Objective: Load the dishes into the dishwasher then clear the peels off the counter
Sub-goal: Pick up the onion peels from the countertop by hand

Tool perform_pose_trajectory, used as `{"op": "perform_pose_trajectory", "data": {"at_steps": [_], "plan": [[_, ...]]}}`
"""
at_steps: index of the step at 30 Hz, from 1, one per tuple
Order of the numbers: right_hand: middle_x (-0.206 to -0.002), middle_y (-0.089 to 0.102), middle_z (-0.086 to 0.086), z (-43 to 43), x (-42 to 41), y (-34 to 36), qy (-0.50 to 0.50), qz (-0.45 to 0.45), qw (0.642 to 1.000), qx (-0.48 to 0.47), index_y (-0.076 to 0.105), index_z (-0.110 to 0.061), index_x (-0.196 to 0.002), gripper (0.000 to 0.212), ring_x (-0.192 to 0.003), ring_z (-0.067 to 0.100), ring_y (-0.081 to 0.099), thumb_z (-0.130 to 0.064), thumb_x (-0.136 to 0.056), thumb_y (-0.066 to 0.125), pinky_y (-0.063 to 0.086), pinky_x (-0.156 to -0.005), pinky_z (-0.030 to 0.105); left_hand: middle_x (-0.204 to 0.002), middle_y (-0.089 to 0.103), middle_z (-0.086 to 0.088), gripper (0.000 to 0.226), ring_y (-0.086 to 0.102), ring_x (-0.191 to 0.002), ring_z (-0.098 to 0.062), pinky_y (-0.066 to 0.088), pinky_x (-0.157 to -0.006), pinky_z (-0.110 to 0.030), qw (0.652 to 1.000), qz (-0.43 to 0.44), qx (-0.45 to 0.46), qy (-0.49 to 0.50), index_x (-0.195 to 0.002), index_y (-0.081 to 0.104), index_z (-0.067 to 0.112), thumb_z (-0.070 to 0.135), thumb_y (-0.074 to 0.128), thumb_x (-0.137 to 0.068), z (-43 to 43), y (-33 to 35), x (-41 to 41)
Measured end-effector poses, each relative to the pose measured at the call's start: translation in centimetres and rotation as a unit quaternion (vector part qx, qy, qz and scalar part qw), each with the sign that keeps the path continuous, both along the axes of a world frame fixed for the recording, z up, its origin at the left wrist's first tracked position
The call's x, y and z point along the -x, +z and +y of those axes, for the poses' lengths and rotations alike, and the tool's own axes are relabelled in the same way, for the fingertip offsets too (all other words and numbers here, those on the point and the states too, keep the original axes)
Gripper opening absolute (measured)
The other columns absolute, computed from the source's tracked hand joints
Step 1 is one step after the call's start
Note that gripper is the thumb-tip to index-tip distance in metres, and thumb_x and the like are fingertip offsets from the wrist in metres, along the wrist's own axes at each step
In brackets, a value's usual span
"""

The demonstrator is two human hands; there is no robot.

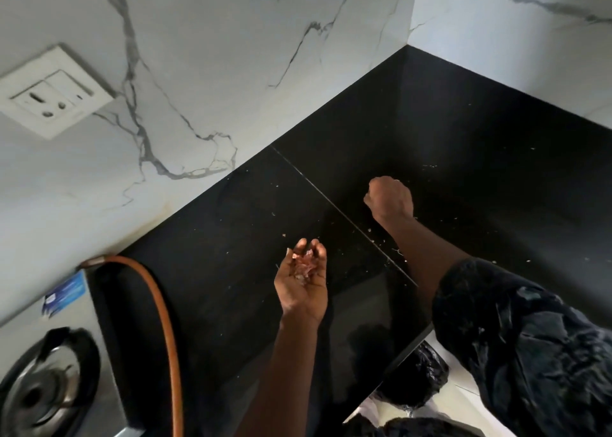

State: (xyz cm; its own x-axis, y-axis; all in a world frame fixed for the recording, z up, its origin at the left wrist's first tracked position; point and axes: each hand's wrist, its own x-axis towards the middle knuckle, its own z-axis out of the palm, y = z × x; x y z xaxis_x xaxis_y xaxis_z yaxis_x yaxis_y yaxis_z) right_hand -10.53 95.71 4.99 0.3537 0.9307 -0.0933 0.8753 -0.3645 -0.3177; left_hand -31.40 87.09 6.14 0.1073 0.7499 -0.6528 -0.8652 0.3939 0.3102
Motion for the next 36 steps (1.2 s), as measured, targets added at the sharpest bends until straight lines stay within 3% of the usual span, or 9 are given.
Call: {"op": "perform_pose_trajectory", "data": {"at_steps": [3,7,12,19,23,25,28,33,36], "plan": [[-0.083,0.062,-0.005,-1.3,0.5,0.8,0.013,0.081,0.997,0.001,0.066,-0.018,-0.104,0.013,-0.072,0.007,0.060,-0.027,-0.095,0.066,0.049,-0.067,0.025,-0.106,0.070,-0.021,0.029,0.069,-0.101,-0.031,0.057,-0.092,-0.038,1.000,0.003,0.001,-0.021,-0.107,0.069,-0.002,0.020,0.052,-0.101,-0.2,-0.4,0.2],[-0.089,0.069,-0.008,-6.2,4.2,3.5,0.086,0.200,0.972,-0.085,0.070,-0.019,-0.100,0.009,-0.080,0.002,0.064,-0.023,-0.092,0.070,0.052,-0.074,0.022,-0.103,0.071,-0.022,0.030,0.071,-0.097,-0.031,0.054,-0.096,-0.039,0.998,0.001,0.015,-0.055,-0.105,0.069,-0.003,0.020,0.051,-0.102,-0.7,-0.9,-0.8],[-0.094,0.064,-0.009,-12.0,7.2,4.5,0.183,0.193,0.963,-0.052,0.068,-0.022,-0.105,0.015,-0.083,0.003,0.062,-0.030,-0.099,0.057,0.053,-0.075,0.025,-0.100,0.073,-0.014,0.034,0.072,-0.089,-0.022,0.055,-0.084,-0.030,0.994,0.017,0.033,-0.101,-0.101,0.073,0.003,0.025,0.048,-0.104,-2.1,-1.3,-2.4],[-0.087,0.067,-0.010,-10.4,7.8,4.4,0.064,0.249,0.959,-0.122,0.068,-0.021,-0.094,0.005,-0.078,0.002,0.065,-0.022,-0.091,0.072,0.051,-0.069,0.019,-0.101,0.071,-0.022,0.030,0.070,-0.096,-0.031,0.056,-0.091,-0.038,0.998,-0.032,0.017,-0.060,-0.101,0.069,-0.005,0.019,0.051,-0.102,-3.3,-1.1,-0.7],[-0.101,0.074,0.004,-7.4,10.5,0.8,0.097,0.196,0.974,-0.049,0.075,-0.013,-0.104,0.017,-0.094,0.018,0.070,-0.016,-0.088,0.074,0.054,-0.083,0.030,-0.093,0.072,-0.020,0.034,0.071,-0.093,-0.032,0.060,-0.086,-0.041,0.999,-0.031,0.013,0.024,-0.089,0.072,-0.005,0.017,0.050,-0.102,-2.9,-1.1,3.9],[-0.113,0.070,0.008,-7.0,13.6,-0.9,0.157,0.155,0.975,-0.010,0.072,-0.013,-0.113,0.025,-0.104,0.025,0.067,-0.015,-0.088,0.073,0.054,-0.091,0.036,-0.091,0.072,-0.018,0.033,0.073,-0.087,-0.031,0.062,-0.081,-0.039,0.997,-0.029,0.007,0.073,-0.090,0.071,-0.004,0.017,0.049,-0.102,-2.7,-1.2,7.2],[-0.125,0.057,0.007,-6.9,17.8,-1.8,0.249,0.073,0.965,-0.022,0.065,-0.012,-0.124,0.034,-0.117,0.023,0.056,-0.006,-0.091,0.067,0.052,-0.096,0.034,-0.097,0.071,-0.018,0.030,0.072,-0.090,-0.029,0.061,-0.083,-0.037,0.994,-0.012,-0.008,0.112,-0.097,0.069,-0.002,0.019,0.048,-0.102,-3.2,-1.1,11.8],[-0.121,0.054,0.010,-7.1,20.0,-1.9,0.320,0.012,0.947,0.023,0.064,-0.006,-0.115,0.026,-0.113,0.027,0.055,0.004,-0.091,0.061,0.053,-0.091,0.036,-0.094,0.073,-0.017,0.032,0.072,-0.089,-0.027,0.061,-0.081,-0.035,0.989,0.001,-0.021,0.148,-0.099,0.067,-0.002,0.019,0.045,-0.104,-4.9,-0.7,14.4],[-0.112,0.059,0.007,-8.4,19.1,-1.9,0.359,0.007,0.933,-0.014,0.065,-0.010,-0.105,0.017,-0.105,0.023,0.058,-0.001,-0.092,0.062,0.052,-0.081,0.030,-0.094,0.072,-0.017,0.031,0.072,-0.089,-0.027,0.061,-0.082,-0.035,0.988,-0.007,-0.017,0.151,-0.097,0.068,-0.003,0.019,0.046,-0.103,-5.3,-0.8,14.7]]}}
